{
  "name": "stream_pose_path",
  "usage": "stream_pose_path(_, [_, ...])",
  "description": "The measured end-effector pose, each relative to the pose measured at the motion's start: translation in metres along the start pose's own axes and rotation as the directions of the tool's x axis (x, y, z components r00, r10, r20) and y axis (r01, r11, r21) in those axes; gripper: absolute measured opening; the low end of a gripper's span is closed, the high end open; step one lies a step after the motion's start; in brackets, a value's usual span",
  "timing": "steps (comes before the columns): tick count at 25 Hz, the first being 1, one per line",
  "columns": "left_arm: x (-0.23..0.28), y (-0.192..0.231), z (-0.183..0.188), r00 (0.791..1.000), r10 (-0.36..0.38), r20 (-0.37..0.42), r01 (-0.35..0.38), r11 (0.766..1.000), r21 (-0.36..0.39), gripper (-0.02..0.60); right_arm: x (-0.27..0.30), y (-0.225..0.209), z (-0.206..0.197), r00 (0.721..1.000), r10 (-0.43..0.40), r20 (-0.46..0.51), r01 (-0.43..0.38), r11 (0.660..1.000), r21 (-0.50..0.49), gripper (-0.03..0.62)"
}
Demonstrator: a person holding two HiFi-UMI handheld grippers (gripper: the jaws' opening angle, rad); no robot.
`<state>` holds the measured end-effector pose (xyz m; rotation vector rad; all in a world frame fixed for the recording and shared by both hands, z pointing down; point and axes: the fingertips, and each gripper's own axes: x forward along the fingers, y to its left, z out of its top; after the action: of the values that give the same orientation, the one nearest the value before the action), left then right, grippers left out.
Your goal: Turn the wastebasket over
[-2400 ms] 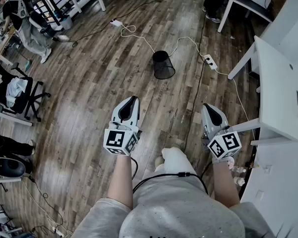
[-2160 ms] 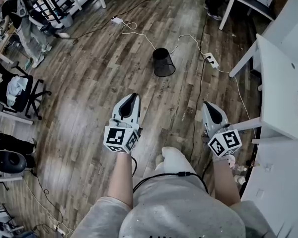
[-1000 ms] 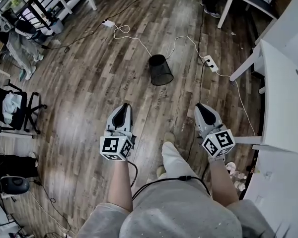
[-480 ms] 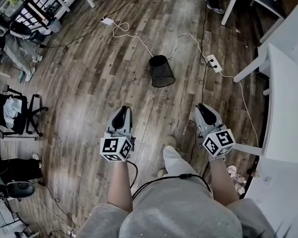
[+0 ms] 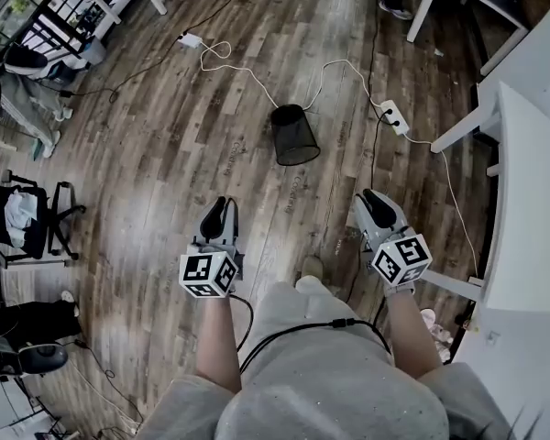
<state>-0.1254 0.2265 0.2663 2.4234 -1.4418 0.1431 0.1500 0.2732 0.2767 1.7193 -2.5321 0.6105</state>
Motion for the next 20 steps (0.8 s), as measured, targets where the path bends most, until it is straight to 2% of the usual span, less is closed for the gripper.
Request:
stream_pose_path(11, [0.043,0.011,-0.025,0.997,-0.014,-0.07,0.012,0.999,-0.031,0.081,0.028,-0.029,-0.02,0.998,-0.018,-0.064,0.02,0.999,0.034,0.107])
stream_pose_path(20, [0.117,0.032,-0.043,0.993,-0.038,-0.114,0.03,0.997,-0.07,0.081,0.087,-0.067,-0.035,0.989,-0.035,-0.142,0.044,0.997,0.061,0.118])
